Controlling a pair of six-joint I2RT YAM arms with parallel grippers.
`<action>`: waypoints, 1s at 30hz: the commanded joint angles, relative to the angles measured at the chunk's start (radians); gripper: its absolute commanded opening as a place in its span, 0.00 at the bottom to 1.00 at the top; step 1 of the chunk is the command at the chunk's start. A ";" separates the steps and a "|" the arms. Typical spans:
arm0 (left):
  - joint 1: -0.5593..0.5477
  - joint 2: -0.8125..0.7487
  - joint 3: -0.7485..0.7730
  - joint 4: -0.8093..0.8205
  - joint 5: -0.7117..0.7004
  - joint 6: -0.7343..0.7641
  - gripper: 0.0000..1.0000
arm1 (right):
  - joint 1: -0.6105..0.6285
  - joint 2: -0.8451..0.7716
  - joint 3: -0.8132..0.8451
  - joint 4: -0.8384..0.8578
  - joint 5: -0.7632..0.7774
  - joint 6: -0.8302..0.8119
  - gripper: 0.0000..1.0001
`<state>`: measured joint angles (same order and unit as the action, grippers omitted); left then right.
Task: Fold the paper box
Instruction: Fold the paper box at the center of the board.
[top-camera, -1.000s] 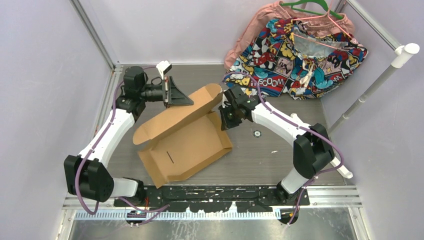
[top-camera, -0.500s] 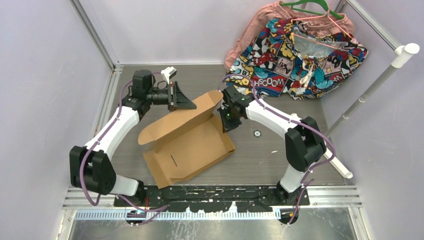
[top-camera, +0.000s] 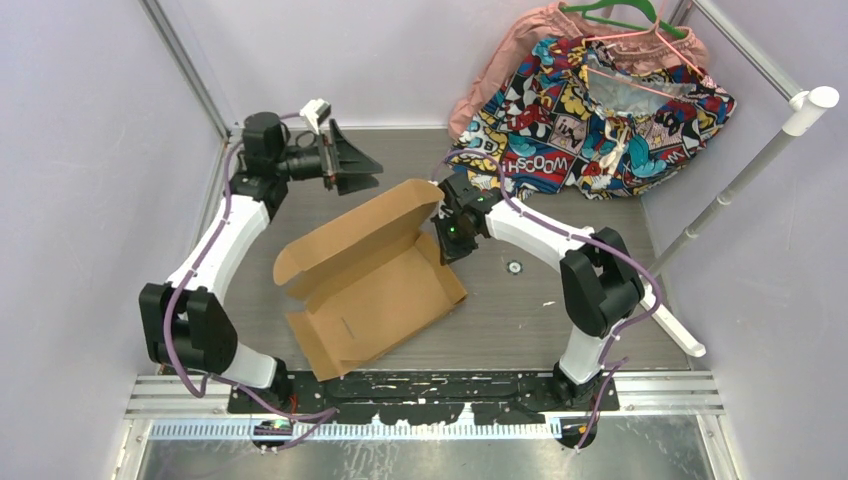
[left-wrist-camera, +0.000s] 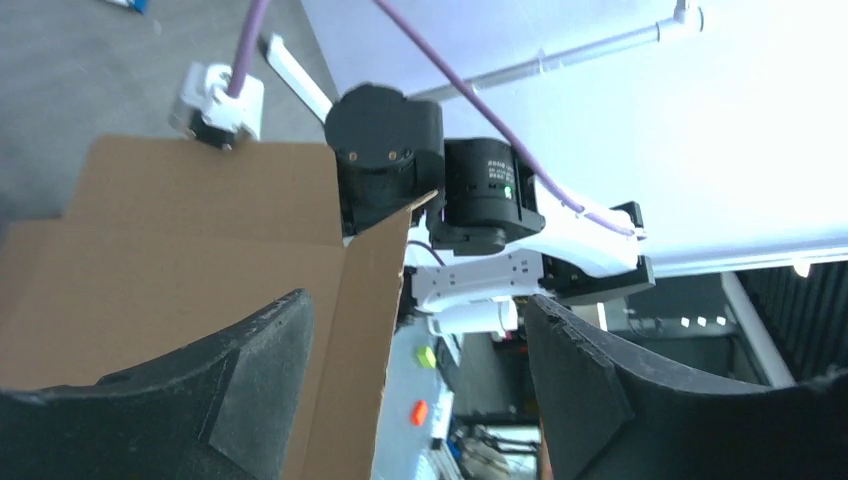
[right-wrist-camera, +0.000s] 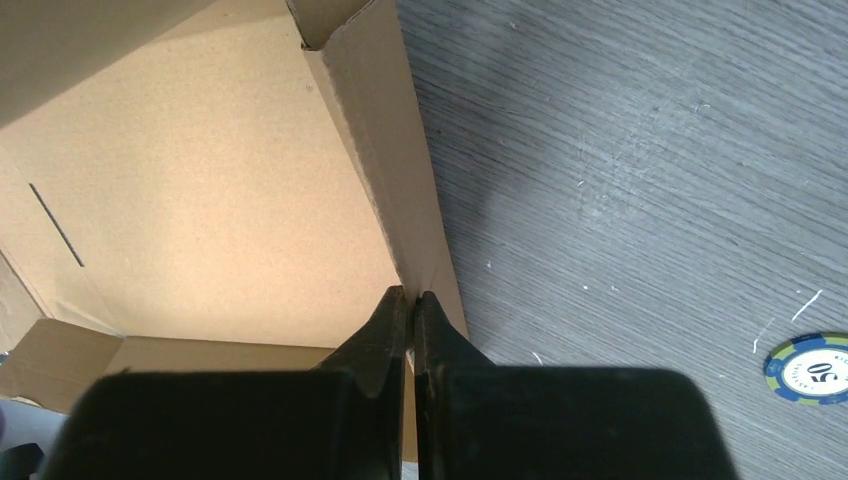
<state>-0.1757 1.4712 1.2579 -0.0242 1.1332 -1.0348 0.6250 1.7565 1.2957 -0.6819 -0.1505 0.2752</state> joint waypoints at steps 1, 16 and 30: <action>0.065 -0.022 0.123 -0.138 -0.030 0.113 0.78 | 0.008 0.022 -0.008 0.020 0.020 -0.007 0.04; -0.116 -0.252 0.280 -0.678 -0.327 0.437 0.34 | 0.004 0.068 0.018 -0.003 0.003 0.003 0.03; -0.543 -0.286 0.206 -0.864 -0.813 0.528 0.19 | 0.005 0.087 0.029 -0.008 -0.018 0.015 0.02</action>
<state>-0.6540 1.1667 1.4647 -0.8268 0.4980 -0.5579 0.6243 1.8107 1.3113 -0.6746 -0.1734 0.2943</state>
